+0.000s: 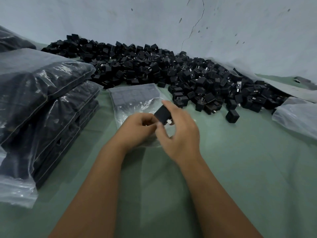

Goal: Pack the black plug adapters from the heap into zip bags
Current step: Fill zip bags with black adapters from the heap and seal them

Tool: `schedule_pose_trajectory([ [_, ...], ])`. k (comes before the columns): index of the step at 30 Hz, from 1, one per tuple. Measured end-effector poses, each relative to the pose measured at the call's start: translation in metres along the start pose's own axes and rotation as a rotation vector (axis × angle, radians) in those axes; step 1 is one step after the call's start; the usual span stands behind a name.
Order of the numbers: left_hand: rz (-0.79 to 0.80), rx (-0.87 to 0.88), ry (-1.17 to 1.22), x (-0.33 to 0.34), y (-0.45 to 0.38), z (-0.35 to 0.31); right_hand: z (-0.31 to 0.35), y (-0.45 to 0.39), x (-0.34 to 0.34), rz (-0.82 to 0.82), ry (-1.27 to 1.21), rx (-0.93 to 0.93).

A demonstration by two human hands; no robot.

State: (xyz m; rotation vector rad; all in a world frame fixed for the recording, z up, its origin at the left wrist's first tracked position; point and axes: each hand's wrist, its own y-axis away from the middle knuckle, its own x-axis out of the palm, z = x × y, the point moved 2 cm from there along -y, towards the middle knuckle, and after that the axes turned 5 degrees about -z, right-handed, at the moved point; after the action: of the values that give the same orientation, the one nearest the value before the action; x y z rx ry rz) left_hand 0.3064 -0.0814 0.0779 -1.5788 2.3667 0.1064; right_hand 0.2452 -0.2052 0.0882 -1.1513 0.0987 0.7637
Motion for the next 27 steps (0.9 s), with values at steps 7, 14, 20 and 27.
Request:
schedule_pose_trajectory([
  [7, -0.154, 0.042, 0.045, -0.007, -0.004, 0.0, 0.013, 0.004, 0.001, -0.06, 0.106, -0.104],
  [14, -0.301, 0.095, 0.155, -0.012, -0.005, -0.003, 0.005, 0.001, 0.008, 0.088, 0.41, -0.09],
  [20, -0.261, 0.2, 0.227, -0.011, -0.001, -0.01, -0.004, 0.001, 0.008, 0.265, 0.455, 0.015],
  [27, -0.298, 0.203, 0.267, -0.013, -0.002, -0.009, 0.008, 0.001, 0.007, 0.168, 0.369, -0.109],
])
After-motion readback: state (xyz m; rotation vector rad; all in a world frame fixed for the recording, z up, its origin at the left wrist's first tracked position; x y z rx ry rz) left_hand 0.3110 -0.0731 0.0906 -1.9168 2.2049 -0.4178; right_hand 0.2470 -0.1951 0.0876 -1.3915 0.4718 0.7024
